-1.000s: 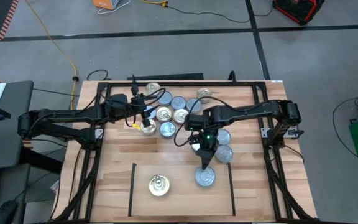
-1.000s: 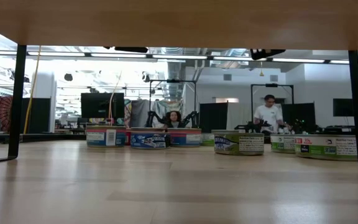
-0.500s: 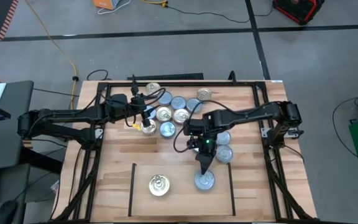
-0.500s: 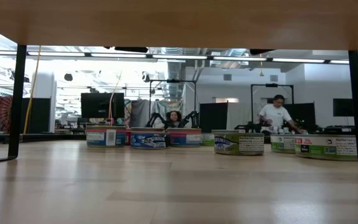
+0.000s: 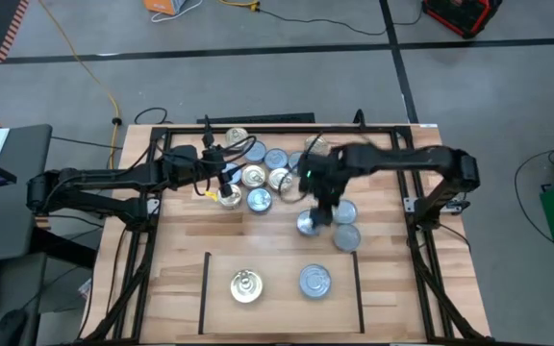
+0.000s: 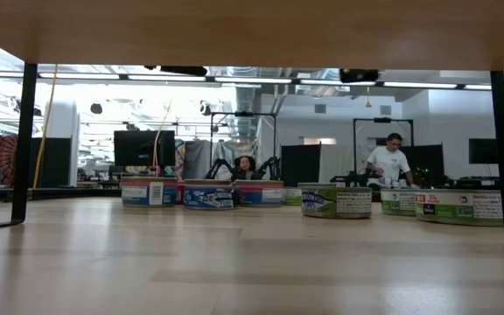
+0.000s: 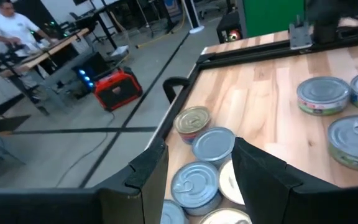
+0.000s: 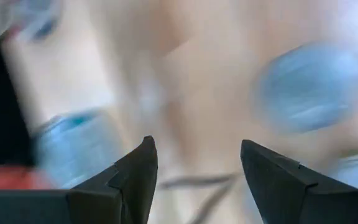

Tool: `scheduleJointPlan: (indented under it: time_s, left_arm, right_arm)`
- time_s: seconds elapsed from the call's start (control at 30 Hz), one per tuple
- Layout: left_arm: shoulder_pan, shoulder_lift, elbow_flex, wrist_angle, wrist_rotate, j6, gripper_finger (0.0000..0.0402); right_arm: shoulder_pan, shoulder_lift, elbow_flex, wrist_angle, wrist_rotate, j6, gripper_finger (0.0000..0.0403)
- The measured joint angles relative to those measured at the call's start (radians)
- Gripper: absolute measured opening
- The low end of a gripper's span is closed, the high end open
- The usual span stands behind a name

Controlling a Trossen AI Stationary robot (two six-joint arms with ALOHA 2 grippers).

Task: Stack canned seafood by type on shelf
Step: Put the top green and white tuna can on the shelf

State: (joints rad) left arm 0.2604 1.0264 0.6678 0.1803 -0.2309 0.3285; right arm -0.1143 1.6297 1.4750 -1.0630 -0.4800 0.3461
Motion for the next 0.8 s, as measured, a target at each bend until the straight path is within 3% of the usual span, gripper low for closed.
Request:
scheduleJointPlan:
  time_s: [0.1,0.17,0.37,0.5,0.63,0.8]
  left_arm:
    - [0.000,0.000,0.000,-0.014,0.019,-0.004,0.0168]
    - [0.000,0.000,0.000,-0.020,0.020,-0.005,0.0168]
    - [0.000,0.000,0.000,-0.030,0.009,-0.011,0.0168]
    - [0.000,0.000,0.000,-0.072,0.008,-0.017,0.0168]
    - [0.000,0.000,0.000,-0.118,-0.020,-0.045,0.0168]
    - [0.000,-0.026,0.000,-0.158,-0.029,-0.063,0.0168]
  right_arm:
    - [-0.065,-0.049,-0.024,0.037,0.287,-0.088,0.0255]
    - [-0.102,-0.084,-0.086,0.115,0.408,-0.130,0.0255]
    - [-0.200,-0.171,-0.435,0.621,0.588,-0.138,0.0255]
    - [-0.223,-0.164,-0.616,0.868,0.756,-0.108,0.0255]
    - [-0.188,-0.101,-0.704,1.075,0.881,-0.083,0.0255]
    - [-0.143,0.042,-0.718,1.227,1.064,-0.059,0.0255]
